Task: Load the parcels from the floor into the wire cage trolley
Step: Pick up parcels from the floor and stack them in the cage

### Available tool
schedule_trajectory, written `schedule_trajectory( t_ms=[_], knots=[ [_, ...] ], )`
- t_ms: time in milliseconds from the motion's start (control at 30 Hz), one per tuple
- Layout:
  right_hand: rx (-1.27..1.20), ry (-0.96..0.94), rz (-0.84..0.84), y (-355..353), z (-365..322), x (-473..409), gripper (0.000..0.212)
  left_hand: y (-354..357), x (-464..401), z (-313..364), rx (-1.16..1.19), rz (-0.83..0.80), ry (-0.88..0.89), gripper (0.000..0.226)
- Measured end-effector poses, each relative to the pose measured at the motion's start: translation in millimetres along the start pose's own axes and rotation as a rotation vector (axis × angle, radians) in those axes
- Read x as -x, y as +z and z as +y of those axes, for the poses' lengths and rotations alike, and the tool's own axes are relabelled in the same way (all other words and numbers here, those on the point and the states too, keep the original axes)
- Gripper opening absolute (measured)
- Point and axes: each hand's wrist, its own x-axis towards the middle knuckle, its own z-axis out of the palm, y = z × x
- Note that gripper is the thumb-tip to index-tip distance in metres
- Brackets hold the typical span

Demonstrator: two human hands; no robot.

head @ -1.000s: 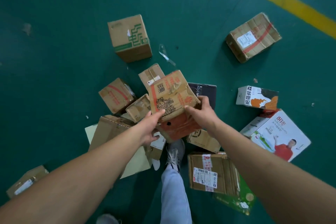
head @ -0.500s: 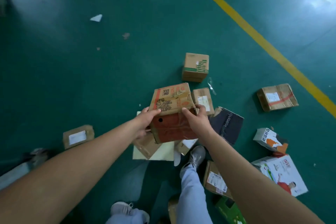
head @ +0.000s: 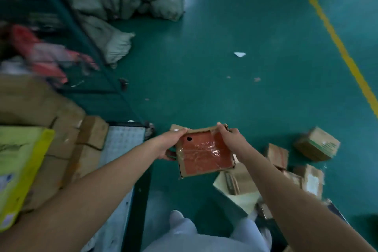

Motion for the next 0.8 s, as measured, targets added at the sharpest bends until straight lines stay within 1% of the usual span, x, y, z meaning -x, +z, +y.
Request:
schedule_trajectory(
  t_ms=[67,100,133,167,200,300,467,500,633,733,800],
  knots=[
    [0.146,-0.043,-0.096,63.4,-45.8,19.2,0.1,-68.4,30.5,-33.3,0.127,0.072,-0.018,0.051],
    [0.162,-0.041,-0.114,65.9,-50.3,17.7,0.105,-71.3,34.9,-32.5,0.134,0.074,-0.026,0.05],
    [0.191,-0.051,-0.149,82.8,-64.3,24.0,0.115,-89.3,45.3,-41.4,0.146,0.104,-0.039,0.05],
    [0.257,-0.065,-0.223,116.1,-84.2,32.3,0.124,-119.2,61.9,-61.0,0.205,0.151,-0.044,0.05],
    [0.311,-0.081,-0.281,140.7,-101.9,41.6,0.127,-143.3,72.4,-75.8,0.27,0.185,-0.045,0.049],
    [0.416,-0.141,-0.379,194.6,-136.7,58.0,0.113,-187.7,95.6,-110.0,0.422,0.268,-0.056,0.052],
    [0.54,-0.192,-0.575,274.0,-182.5,48.8,0.121,-237.9,124.3,-144.0,0.627,0.386,-0.069,0.049],
    [0.565,-0.204,-0.593,286.5,-190.3,43.3,0.118,-243.5,128.1,-145.3,0.655,0.4,-0.07,0.049],
    [0.641,-0.281,-0.656,332.9,-237.5,56.8,0.086,-274.7,141.4,-144.8,0.782,0.49,-0.091,0.049],
    [0.761,-0.356,-0.741,355.1,-275.7,57.2,0.069,-293.7,150.4,-129.9,0.882,0.577,-0.083,0.052],
    [0.812,-0.419,-0.783,368.6,-305.1,54.8,0.055,-305.2,157.2,-116.3,0.948,0.61,-0.047,0.057]
  ],
)
